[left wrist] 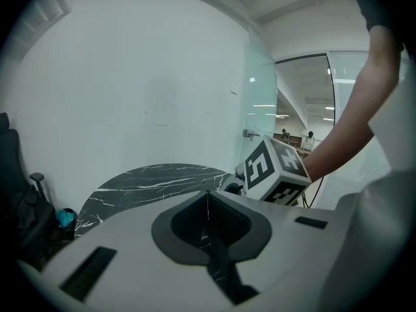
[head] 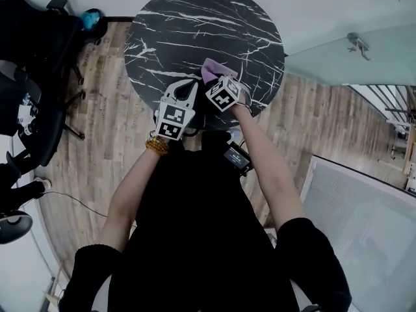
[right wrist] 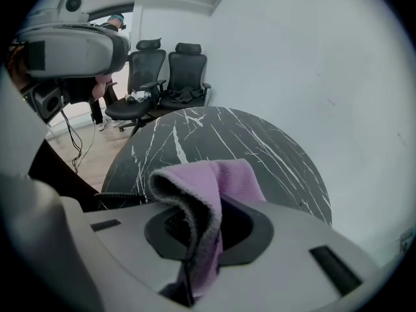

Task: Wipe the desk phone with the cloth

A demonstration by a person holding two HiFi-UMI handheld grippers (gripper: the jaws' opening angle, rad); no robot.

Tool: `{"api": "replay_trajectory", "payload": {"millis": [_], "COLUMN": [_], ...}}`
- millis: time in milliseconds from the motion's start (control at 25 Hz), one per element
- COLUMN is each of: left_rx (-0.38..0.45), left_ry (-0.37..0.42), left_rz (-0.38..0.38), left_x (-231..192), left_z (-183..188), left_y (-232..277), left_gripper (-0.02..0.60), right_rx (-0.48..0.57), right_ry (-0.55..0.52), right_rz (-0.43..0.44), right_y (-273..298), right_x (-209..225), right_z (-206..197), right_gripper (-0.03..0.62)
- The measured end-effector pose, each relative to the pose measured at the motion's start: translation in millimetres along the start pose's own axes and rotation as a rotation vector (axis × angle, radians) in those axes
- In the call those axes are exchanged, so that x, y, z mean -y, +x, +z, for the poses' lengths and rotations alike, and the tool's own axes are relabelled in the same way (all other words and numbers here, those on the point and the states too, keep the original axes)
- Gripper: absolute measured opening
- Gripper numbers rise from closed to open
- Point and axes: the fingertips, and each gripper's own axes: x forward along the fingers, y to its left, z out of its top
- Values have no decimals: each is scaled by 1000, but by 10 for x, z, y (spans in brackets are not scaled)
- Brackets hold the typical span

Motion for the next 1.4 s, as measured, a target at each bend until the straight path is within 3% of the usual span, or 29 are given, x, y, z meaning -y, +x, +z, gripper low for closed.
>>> {"api": "replay_trajectory", "payload": {"millis": [280,600,1000,1400], "left_rx": [-22,-37,-32,-37], "left_ry": [30,47,46,47], "left_rz": [-38,-60,-79,-77], "left_x": [61,18,38,-8], "left_z": [-93,-155,-127,-155], "left_y": [-7,-28,31,20], "left_gripper": [14,14,14,14], "right_rx": [-27,-28,-56,-62], "right_ry": [-78,-25,-66,-33], "right_rz": [-42,-20,-6,5], "right_y": [44,67,68,88], "right_x": [-48,-189,-383,-458], "right_z": [-42,-75,-122,-155], "right_gripper": [58,58,58,58]}}
